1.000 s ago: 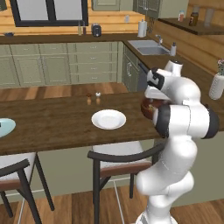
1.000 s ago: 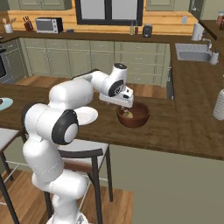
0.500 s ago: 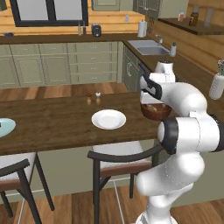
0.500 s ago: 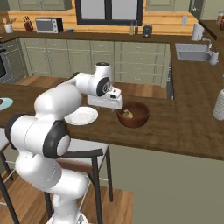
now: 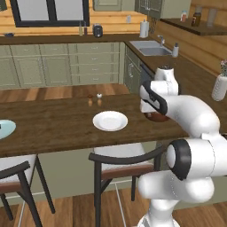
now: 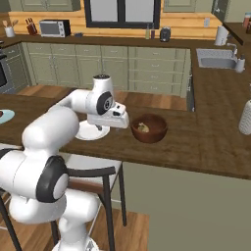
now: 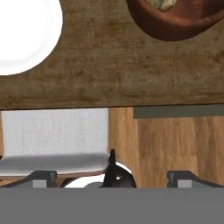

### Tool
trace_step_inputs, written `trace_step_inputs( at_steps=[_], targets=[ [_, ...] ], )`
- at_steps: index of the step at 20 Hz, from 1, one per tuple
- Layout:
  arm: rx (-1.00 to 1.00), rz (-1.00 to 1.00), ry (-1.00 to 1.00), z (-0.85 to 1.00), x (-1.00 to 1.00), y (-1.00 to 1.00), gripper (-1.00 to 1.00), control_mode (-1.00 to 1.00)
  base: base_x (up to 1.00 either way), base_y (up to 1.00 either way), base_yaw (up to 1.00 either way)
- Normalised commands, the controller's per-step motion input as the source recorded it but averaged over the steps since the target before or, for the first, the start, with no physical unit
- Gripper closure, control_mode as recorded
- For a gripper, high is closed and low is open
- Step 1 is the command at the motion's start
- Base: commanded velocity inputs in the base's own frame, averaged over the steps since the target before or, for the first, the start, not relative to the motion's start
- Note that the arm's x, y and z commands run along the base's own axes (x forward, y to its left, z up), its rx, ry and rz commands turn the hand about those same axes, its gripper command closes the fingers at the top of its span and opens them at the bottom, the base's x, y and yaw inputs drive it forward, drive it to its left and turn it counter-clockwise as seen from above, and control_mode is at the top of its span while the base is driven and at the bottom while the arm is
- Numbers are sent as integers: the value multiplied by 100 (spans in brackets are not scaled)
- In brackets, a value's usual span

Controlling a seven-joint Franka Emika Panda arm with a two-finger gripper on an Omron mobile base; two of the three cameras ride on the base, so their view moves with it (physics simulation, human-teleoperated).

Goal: Pick the chicken drumstick and onion from their plates and place them in the bowl. Then put the bowl in the fridge.

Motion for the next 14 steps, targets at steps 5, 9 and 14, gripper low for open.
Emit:
trace_step_inputs(
  at_steps=[5, 9, 14],
  targets=[
    [9, 0, 0, 0, -78, 29, -100, -100, 0, 0, 0],
    [1, 0, -2, 0, -54, 42, -100, 100, -15, 18, 0],
    [0, 0, 0, 0, 0, 0, -100, 100, -79, 95, 0]
  ],
)
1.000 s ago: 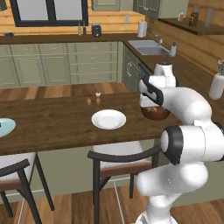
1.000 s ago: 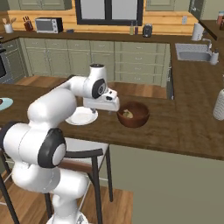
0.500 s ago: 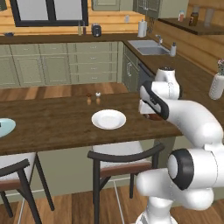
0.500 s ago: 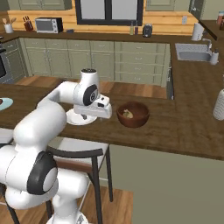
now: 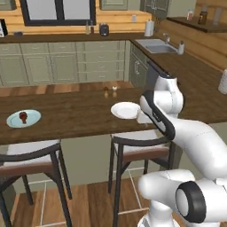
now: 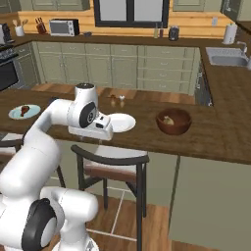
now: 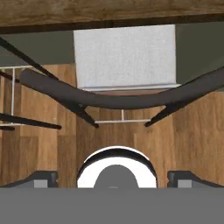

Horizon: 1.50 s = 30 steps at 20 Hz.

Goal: Pick the chicken drumstick and onion from their plates and place them in the bowl. Then put the bowl in the fridge.

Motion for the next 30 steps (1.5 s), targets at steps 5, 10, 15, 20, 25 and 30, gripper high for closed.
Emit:
trace_step_inputs(
  at_steps=[5, 10, 15, 20, 25, 30],
  targets=[
    [0, 0, 0, 0, 0, 0, -100, 100, -63, 100, 0],
    [0, 0, 0, 0, 0, 0, -100, 100, -15, 100, 0],
    [0, 0, 0, 0, 0, 0, -100, 100, 1, 100, 0],
    [0, 0, 0, 0, 0, 0, -100, 100, 68, 82, 1],
    [0, 0, 0, 0, 0, 0, -100, 100, 100, 0, 10],
    [0, 0, 0, 0, 0, 0, -100, 100, 100, -20, 9]
  ],
)
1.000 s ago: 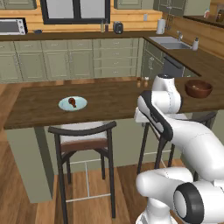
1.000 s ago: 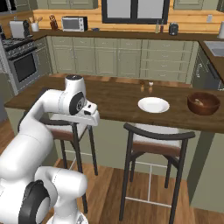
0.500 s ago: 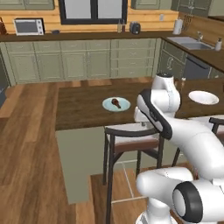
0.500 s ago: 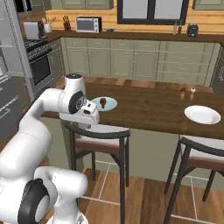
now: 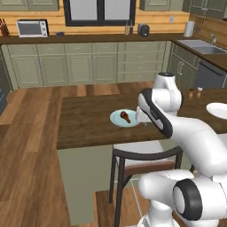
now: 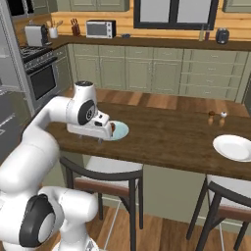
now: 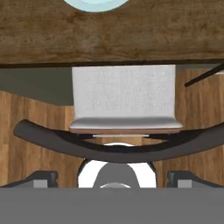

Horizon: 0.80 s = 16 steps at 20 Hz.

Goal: Pick the chicken drumstick and onion from their plates and place them in the bowl. Then put the bowl in the fridge.

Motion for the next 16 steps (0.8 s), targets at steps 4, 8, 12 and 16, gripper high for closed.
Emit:
trace_step_inputs(
  at_steps=[4, 8, 12, 16],
  targets=[
    [2, 9, 0, -12, 50, -8, -100, -100, 50, -4, 6],
    [1, 25, 0, -40, 100, -4, -100, -100, 0, 0, 0],
    [0, 21, 0, -41, 100, 3, -100, -100, 0, 0, 0],
    [0, 13, 2, -4, 99, 0, -100, -100, 0, 0, 0]
  ],
)
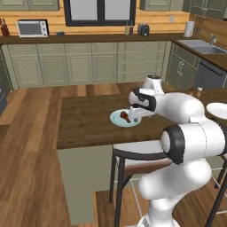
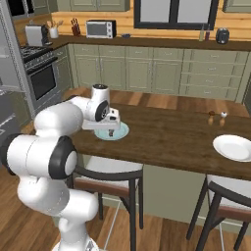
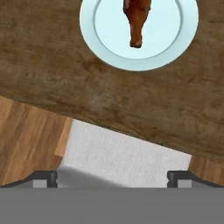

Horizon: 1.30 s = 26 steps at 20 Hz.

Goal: Pick the chicken drumstick and onion from their plates and place them in the bowl. Then put the bowl in the fridge.

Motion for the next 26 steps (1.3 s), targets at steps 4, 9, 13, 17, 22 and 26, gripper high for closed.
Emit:
trace_step_inputs(
  at_steps=[4, 9, 13, 17, 22, 26],
  targets=[
    [0, 7, 1, -22, 96, 4, -100, -100, 0, 0, 0],
    [0, 1, 0, -36, 65, 12, -100, -100, 0, 0, 0],
    [0, 0, 0, -46, 42, 14, -100, -100, 0, 0, 0],
    [0, 0, 0, -32, 40, 5, -100, -100, 0, 0, 0],
    [0, 0, 0, -22, 43, 0, -100, -100, 0, 0, 0],
    [0, 2, 0, -25, 59, 0, -100, -100, 0, 0, 0]
  ],
)
